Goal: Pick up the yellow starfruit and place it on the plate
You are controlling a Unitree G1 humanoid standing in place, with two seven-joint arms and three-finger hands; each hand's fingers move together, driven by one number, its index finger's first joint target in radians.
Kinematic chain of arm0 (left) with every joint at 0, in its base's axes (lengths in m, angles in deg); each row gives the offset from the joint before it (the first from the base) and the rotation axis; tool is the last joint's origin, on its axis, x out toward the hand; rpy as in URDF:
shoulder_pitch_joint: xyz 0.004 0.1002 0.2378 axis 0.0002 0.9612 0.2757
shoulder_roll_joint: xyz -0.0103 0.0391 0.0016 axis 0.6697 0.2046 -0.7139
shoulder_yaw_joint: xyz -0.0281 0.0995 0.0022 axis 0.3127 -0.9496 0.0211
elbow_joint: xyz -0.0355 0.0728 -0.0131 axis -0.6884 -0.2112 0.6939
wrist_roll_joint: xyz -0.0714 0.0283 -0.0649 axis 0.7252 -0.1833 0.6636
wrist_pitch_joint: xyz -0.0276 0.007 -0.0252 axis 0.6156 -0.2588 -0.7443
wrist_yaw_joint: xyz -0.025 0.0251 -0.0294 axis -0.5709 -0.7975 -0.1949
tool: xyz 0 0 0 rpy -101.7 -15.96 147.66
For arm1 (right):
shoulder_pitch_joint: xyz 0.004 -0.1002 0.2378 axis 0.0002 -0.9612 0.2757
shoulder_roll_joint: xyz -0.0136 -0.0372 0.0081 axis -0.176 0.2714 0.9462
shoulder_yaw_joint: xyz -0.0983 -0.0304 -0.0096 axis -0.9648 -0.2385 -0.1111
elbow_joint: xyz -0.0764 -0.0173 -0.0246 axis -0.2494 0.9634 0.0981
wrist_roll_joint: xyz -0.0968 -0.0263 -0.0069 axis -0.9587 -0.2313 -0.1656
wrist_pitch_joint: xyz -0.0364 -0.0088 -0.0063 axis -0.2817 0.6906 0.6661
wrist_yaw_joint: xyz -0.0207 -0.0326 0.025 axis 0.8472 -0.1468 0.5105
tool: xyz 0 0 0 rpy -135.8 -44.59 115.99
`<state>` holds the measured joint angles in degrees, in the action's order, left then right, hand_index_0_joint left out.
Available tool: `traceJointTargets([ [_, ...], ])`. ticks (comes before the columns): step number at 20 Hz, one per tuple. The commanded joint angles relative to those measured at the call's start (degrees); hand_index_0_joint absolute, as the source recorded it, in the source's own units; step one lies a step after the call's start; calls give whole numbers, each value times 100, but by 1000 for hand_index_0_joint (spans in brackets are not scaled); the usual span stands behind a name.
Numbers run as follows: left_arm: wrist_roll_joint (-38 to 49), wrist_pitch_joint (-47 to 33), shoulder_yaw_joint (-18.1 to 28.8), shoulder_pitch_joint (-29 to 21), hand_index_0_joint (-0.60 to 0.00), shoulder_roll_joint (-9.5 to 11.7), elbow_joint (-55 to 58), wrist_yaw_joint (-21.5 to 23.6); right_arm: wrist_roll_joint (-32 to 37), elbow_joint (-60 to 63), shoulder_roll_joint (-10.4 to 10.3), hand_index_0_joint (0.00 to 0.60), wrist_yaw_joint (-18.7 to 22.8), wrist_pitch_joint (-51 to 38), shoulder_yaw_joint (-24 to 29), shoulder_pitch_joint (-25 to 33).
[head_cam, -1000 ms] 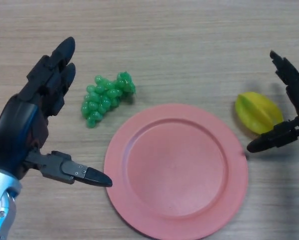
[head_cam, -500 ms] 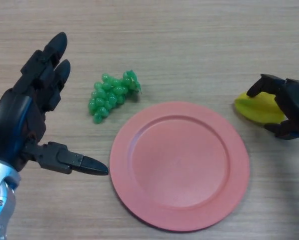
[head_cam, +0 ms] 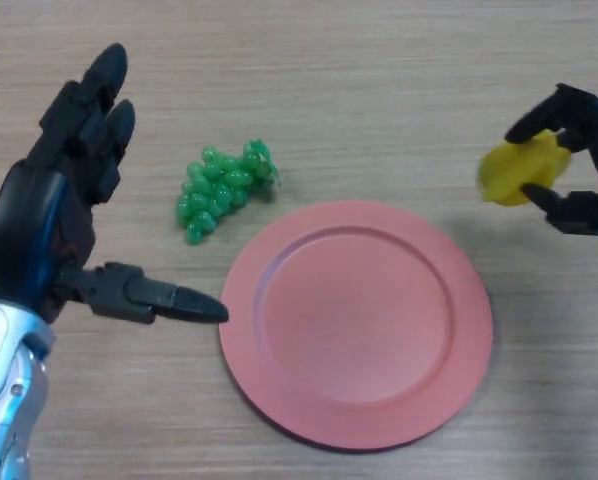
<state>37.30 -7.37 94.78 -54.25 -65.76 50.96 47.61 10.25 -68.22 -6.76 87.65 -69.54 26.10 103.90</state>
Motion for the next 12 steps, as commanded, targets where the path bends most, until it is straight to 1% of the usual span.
traceJointTargets([
  [1, -45, -392, 159, -253, 0, 143, 317, 142, 508, -689, 118, 600, 109, -214, 305, 187],
  [2, -39, -409, 137, -258, 0, 125, 380, 144, 888, -1171, -29, 600, -97, 150, 311, 60],
  [3, -33, -413, 133, -237, 0, 118, 405, 137, 1003, -1354, -83, 600, -115, 295, 305, 15],
  [4, -84, -509, 107, -196, 0, 97, 415, 141, 1362, -1841, -223, 600, -220, 723, 252, -129],
  [5, -90, -531, 105, -181, 0, 89, 422, 139, 1523, -2061, -282, 600, -279, 929, 230, -209],
  [6, -76, -519, 116, -166, 0, 88, 433, 123, 1954, -2499, -469, 600, -253, 1378, 136, -384],
  [7, -64, -507, 128, -170, 0, 90, 434, 121, 2002, -2602, -482, 600, -238, 1499, 88, -425],
  [9, -27, -601, 215, -187, 0, 130, 395, 70, 2024, -2804, -623, 600, -251, 1675, -102, -596],
  [10, 34, -617, 279, -233, 0, 169, 353, 60, 2022, -2913, -786, 600, -210, 1860, -296, -759],
  [11, 58, -612, 292, -252, 0, 183, 333, 63, 2072, -2941, -857, 600, -197, 1923, -358, -810],
  [12, 99, -672, 323, -228, 0, 195, 308, 57, 1973, -2900, -932, 600, -182, 1998, -612, -938],
])
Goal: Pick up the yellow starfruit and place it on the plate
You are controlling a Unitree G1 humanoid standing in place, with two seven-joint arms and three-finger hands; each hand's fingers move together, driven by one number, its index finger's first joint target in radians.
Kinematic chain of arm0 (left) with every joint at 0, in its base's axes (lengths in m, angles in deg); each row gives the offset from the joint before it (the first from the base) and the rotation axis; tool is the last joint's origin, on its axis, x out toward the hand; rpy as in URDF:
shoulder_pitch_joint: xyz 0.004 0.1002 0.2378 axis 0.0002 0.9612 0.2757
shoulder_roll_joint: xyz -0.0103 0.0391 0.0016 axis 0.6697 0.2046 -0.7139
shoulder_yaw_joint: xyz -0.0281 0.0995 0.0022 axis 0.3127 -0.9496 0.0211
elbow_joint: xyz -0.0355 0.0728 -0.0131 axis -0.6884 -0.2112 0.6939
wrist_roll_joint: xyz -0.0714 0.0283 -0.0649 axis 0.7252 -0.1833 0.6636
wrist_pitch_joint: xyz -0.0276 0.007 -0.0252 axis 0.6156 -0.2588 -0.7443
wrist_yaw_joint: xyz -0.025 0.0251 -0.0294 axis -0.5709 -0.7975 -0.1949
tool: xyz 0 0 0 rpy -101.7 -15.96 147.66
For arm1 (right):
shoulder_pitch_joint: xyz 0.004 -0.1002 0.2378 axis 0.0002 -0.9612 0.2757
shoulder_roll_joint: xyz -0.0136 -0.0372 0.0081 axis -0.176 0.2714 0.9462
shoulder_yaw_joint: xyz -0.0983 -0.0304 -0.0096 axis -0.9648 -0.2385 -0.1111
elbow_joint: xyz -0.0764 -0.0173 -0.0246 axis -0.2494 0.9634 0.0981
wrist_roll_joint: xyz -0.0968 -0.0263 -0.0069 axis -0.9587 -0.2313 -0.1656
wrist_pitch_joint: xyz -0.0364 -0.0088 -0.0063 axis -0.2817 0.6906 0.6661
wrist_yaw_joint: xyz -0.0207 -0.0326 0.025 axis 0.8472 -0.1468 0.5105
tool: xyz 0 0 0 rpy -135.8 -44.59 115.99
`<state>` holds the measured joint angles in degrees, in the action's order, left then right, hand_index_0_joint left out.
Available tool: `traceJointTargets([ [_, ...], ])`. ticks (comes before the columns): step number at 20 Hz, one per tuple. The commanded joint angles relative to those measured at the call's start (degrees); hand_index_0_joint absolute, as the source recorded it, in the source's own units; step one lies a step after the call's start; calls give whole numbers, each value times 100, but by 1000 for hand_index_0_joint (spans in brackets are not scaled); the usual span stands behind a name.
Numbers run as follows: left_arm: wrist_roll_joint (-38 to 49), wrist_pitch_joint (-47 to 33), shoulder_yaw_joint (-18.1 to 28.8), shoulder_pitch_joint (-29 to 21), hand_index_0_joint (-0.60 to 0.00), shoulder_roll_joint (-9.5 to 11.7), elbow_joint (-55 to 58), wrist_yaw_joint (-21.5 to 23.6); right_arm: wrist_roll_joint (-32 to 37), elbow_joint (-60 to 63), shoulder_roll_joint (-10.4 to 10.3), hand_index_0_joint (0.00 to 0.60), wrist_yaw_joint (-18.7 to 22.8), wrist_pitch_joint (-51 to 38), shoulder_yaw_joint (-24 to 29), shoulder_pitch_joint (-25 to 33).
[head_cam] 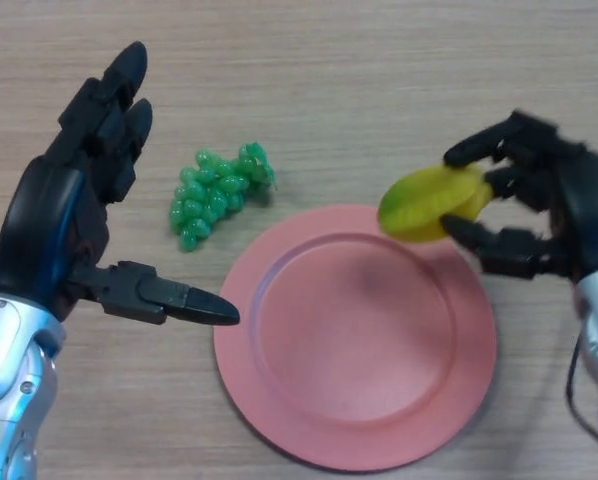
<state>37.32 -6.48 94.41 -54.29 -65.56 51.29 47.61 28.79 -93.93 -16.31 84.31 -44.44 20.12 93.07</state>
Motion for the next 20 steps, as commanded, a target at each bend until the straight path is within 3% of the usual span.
traceJointTargets([
  [1, 105, -762, 360, -232, 0, 182, 266, 66, 124, -295, 6, 600, 179, -540, -78, 105],
  [4, 120, -777, 393, -179, 0, 194, 209, 22, 937, -254, -22, 600, 696, -45, -564, -176],
  [7, 179, -703, 477, -187, 0, 226, 204, 57, 1523, -412, -24, 600, 614, 634, -740, -352],
  [10, 145, -741, 466, -195, 0, 230, 174, 80, 1253, -409, -25, 199, 310, 680, -743, -339],
  [12, 105, -813, 460, -154, 0, 196, 147, 173, 764, -387, -25, 0, -82, 672, -619, -220],
  [17, 161, -671, 480, -116, 0, 204, 311, 247, 426, -832, 2, 0, -529, 535, 63, -63],
  [20, 121, -611, 530, -76, 0, 228, 476, 74, 625, -1508, 220, 0, -550, 502, 449, -131],
])
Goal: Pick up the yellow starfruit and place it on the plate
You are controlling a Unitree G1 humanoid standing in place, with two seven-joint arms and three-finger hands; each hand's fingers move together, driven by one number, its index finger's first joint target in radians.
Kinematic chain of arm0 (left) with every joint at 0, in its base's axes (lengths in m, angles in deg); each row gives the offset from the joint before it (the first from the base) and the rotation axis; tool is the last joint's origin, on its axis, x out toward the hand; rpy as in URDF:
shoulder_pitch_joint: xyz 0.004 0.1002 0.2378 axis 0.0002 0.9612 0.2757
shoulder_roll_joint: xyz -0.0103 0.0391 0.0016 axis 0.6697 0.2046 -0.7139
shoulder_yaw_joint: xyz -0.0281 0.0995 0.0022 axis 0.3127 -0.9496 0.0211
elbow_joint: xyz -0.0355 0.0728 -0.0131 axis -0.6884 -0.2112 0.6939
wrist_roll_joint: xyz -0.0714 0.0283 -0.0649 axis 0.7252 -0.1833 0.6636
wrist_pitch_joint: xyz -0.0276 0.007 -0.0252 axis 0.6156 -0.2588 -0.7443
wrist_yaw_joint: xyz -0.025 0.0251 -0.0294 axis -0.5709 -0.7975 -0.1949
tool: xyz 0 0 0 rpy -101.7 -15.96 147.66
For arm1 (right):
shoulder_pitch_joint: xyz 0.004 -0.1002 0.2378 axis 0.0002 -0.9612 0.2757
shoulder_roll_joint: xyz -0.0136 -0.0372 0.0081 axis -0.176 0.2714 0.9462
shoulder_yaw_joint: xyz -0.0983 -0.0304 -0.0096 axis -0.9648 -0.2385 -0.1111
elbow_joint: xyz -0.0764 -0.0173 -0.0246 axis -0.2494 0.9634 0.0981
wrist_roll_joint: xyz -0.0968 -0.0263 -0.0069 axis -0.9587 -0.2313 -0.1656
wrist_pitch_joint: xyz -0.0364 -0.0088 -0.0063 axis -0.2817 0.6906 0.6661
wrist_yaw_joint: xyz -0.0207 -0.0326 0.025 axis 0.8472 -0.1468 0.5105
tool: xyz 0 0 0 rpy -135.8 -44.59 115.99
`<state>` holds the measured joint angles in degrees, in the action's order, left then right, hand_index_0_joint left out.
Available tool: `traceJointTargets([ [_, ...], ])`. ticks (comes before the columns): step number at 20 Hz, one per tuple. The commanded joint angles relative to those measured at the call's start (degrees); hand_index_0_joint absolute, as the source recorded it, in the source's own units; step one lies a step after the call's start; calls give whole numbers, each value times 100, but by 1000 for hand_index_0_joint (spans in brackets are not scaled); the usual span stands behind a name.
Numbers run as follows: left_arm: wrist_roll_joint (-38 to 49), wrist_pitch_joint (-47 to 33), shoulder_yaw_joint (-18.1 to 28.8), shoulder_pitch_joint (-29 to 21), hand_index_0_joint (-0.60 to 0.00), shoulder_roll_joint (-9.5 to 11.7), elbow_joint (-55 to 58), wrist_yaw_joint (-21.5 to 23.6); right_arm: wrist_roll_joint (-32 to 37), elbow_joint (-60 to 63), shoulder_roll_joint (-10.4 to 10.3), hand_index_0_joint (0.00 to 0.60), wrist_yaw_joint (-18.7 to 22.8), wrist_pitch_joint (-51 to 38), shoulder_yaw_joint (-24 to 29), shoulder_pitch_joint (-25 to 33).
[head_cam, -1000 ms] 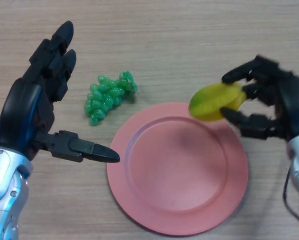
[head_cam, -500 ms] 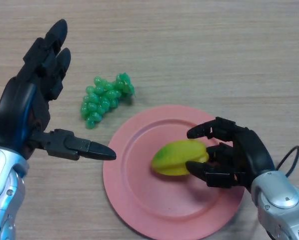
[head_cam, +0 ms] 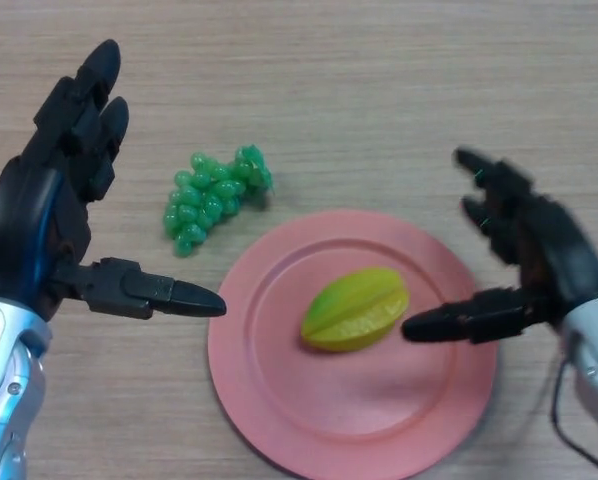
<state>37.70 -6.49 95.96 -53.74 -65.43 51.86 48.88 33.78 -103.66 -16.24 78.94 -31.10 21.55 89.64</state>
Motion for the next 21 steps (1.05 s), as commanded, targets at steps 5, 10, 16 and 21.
traceJointTargets([
  [5, 155, -713, 432, -152, 0, 235, 396, -107, -495, -998, 305, 0, -5, -1749, 282, 59],
  [10, 178, -462, 486, -224, 0, 319, 476, -163, -623, -1407, 225, 0, -35, -1749, 213, 15],
  [16, -28, -675, 389, -144, 0, 240, 417, -167, -615, -1715, 129, 0, -226, -1450, -42, -208],
  [21, -15, -806, 552, -145, 0, 317, 423, -283, -648, -1911, 92, 0, -270, -1220, -105, -177],
])
